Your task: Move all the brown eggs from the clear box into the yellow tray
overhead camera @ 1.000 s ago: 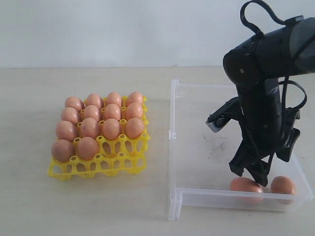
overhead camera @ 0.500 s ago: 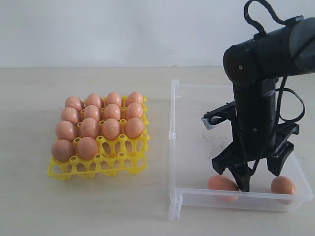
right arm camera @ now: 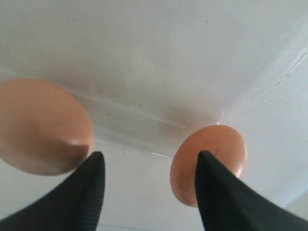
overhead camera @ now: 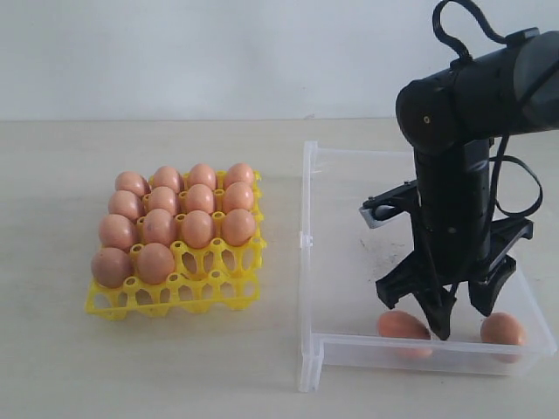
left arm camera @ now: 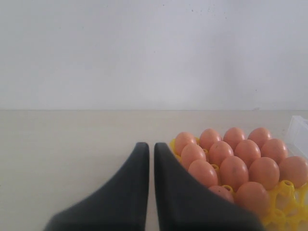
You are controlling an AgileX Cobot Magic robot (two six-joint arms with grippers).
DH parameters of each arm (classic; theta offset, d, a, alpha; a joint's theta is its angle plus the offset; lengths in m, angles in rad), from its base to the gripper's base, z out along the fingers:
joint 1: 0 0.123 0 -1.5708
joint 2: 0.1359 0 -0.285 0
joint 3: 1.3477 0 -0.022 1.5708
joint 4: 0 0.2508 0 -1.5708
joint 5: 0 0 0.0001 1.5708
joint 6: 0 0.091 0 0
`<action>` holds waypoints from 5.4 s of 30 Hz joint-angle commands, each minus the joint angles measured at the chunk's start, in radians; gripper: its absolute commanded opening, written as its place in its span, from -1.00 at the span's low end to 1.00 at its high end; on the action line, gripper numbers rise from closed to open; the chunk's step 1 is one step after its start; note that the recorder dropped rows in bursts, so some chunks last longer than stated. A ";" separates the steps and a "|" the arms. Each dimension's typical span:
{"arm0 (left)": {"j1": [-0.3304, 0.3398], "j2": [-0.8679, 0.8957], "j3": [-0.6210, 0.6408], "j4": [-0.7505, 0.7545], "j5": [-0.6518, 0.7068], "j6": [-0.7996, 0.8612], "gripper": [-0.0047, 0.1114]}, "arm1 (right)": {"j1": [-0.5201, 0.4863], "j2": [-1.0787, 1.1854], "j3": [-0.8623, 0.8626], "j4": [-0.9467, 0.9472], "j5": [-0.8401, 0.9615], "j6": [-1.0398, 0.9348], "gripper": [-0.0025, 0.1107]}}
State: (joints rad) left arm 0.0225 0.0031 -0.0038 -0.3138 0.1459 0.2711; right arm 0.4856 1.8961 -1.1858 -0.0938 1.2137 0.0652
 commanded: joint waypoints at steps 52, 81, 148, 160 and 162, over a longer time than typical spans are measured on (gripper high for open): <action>0.002 -0.003 0.004 -0.005 -0.014 0.000 -0.85 | 0.016 -0.010 -0.021 0.053 0.007 -0.366 -0.17; 0.002 -0.003 0.004 -0.005 -0.014 0.000 -0.85 | 0.016 0.089 -0.009 -0.052 -0.066 -0.308 0.19; 0.002 -0.003 0.004 -0.005 -0.014 0.000 -0.85 | 0.016 0.091 -0.009 -0.076 -0.192 -0.165 0.26; 0.002 -0.003 0.004 -0.005 -0.014 0.000 -0.85 | 0.016 0.187 -0.009 -0.104 -0.149 -0.350 -0.31; 0.002 -0.003 0.004 -0.005 -0.014 0.000 -0.85 | 0.016 0.198 -0.009 -0.116 -0.147 -0.350 -0.27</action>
State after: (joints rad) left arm 0.0225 0.0031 -0.0038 -0.3138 0.1459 0.2711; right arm 0.5029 2.0426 -1.2158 -0.1916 1.1158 -0.2770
